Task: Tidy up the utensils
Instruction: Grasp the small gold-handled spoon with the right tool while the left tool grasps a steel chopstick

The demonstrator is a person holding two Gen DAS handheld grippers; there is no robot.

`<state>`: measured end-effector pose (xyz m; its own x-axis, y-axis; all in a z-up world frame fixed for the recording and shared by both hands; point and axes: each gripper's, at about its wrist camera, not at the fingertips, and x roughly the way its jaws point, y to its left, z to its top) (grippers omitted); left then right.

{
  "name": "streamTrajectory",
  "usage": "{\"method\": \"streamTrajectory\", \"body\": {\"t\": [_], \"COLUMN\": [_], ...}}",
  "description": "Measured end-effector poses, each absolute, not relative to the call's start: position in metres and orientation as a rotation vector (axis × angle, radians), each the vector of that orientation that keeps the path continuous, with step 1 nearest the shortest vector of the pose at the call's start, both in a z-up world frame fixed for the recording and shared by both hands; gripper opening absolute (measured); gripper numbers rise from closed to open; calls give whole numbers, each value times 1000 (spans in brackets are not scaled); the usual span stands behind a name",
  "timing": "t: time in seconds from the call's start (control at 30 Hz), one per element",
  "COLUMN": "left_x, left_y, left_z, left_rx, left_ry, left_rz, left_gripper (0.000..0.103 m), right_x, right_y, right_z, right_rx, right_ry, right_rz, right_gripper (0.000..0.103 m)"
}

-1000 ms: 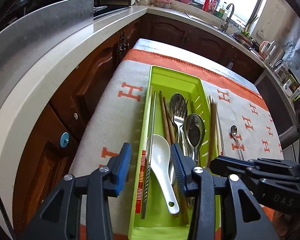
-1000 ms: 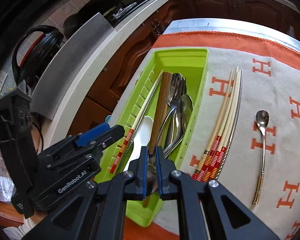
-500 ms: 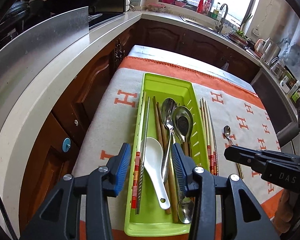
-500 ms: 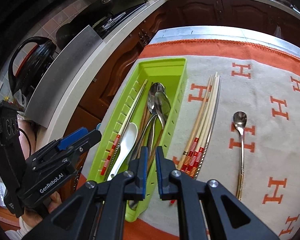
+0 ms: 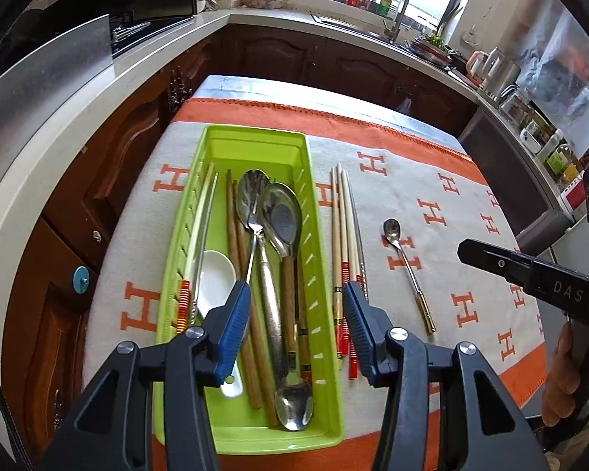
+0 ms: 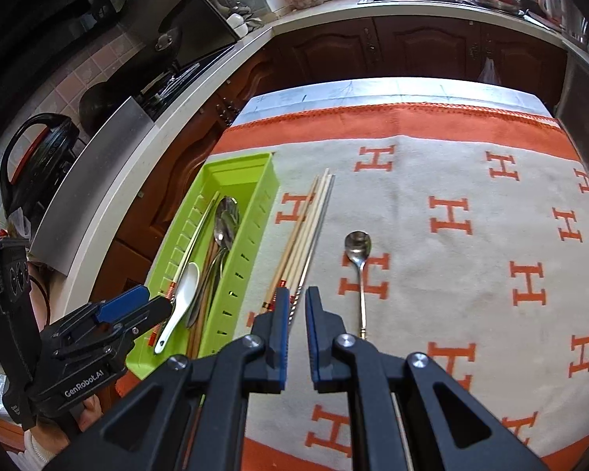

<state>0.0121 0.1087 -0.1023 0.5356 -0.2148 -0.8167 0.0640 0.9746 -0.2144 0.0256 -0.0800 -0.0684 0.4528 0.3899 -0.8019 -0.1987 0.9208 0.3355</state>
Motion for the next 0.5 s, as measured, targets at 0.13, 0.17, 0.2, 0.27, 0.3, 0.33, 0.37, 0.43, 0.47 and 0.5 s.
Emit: {"method": "streamTrajectory", "body": {"t": [0.13, 0.17, 0.2, 0.27, 0.3, 0.33, 0.37, 0.43, 0.47, 0.5], "left_x": [14, 13, 13, 16, 16, 15, 15, 15, 16, 16], "left_y": [90, 85, 81, 74, 69, 66, 63, 61, 60, 60], "left_z": [-106, -107, -109, -113, -115, -117, -120, -124, -126, -128], "left_rx": [-147, -143, -138, -120, -108, -96, -88, -79, -79, -82], "left_ry": [1001, 999, 998, 1003, 1005, 1006, 1008, 1013, 1017, 1020], "left_rz": [-200, -206, -209, -215, -217, -214, -210, -201, -195, -190], "left_gripper": [58, 59, 60, 60, 60, 60, 60, 60, 60, 60], "right_x": [26, 26, 26, 27, 28, 29, 29, 30, 31, 31], "right_y": [-94, -95, -97, -98, -98, -99, -99, -98, -98, -96], "right_z": [-73, -76, -80, -89, -94, -99, -105, -116, -121, -126], "right_rx": [174, 160, 144, 129, 123, 118, 115, 110, 104, 96], "right_ry": [1017, 1013, 1011, 1018, 1026, 1034, 1041, 1056, 1063, 1066], "right_rz": [312, 299, 289, 284, 285, 291, 297, 306, 312, 316], "right_gripper": [9, 9, 9, 9, 9, 10, 10, 12, 13, 17]}}
